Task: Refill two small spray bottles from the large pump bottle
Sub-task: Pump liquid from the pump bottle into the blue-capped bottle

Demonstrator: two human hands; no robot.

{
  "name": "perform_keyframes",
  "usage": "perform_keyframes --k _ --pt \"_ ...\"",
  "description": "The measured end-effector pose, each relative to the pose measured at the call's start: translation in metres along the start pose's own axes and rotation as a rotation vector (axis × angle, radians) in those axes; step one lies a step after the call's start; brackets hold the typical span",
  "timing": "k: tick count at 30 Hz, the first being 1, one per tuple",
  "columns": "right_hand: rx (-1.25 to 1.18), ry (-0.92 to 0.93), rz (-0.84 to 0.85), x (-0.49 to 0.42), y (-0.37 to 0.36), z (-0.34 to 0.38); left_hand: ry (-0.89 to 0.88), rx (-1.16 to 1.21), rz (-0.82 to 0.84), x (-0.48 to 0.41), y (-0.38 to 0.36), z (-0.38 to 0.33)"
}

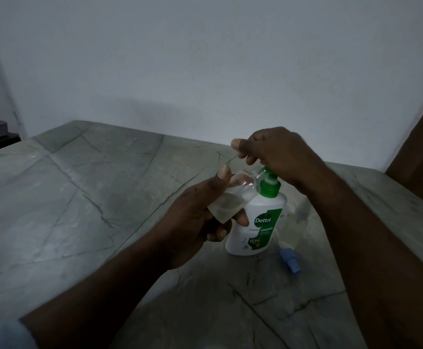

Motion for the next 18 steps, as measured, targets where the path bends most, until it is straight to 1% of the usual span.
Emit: perform_keyframes --k 3,5,9,14,18 --pt "-0.023 0.051 -0.169 0.004 0.009 0.0 -0.026 -0.017 -0.012 0.0 0.001 -0.002" --pt "-0.037 0.071 -0.186 0.005 0.009 0.003 -0.036 -0.018 -0.023 0.0 0.001 -0.003" --pt "-0.094 0.03 -0.039 0.004 0.003 0.006 -0.037 -0.017 -0.021 0.0 0.002 -0.002" --pt "-0.033 0.0 0.08 0.002 -0.003 0.004 -0.036 -0.032 -0.029 0.0 0.002 -0.002" --pt "-0.001 -0.014 0.109 0.001 -0.005 0.004 -0.026 -0.028 -0.038 -0.001 0.002 -0.001"
Point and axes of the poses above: each hand's wrist, its own x-axis away from the middle knuckle, its own y-axis out of the back of the hand, z = x × y, the point moved 3 cm from there along -x, towards the middle knuckle, and after that the axes turned 11 degrees about z, right-handed, at the moved point
